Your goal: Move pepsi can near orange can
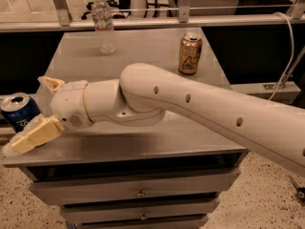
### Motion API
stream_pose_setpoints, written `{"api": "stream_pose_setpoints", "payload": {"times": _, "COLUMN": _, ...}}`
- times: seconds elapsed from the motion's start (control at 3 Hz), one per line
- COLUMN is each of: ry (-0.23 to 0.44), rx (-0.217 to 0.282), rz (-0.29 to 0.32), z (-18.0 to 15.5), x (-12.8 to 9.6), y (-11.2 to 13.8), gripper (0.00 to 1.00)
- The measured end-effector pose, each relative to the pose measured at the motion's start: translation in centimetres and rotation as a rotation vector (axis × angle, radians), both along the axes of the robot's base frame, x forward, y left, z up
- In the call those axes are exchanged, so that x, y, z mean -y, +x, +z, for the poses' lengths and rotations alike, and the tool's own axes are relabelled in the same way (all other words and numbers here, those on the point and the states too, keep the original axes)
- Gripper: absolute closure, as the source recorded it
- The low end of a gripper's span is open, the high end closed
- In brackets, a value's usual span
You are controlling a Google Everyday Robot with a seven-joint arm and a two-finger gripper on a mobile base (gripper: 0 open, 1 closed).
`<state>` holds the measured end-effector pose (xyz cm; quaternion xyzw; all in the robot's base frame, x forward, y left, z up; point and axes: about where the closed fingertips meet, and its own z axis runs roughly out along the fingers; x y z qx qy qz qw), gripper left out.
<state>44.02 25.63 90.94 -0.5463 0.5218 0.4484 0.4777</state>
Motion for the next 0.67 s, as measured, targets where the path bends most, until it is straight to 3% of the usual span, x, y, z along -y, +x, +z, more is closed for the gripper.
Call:
{"api": "stream_pose_setpoints", "payload": {"times": 0.33, "ry": -0.010, "rx": -0.018, "rz": -0.015, "z": -1.75, "x": -1.22, "y": 0.75, "gripper": 0.00}}
{"api": "stream_pose_setpoints", "payload": {"times": 0.67, "ry": -0.003, "rx": -0.030, "rz": -0.031, "z": -2.55, "x": -1.81, "y": 1.07, "gripper": 0.10}}
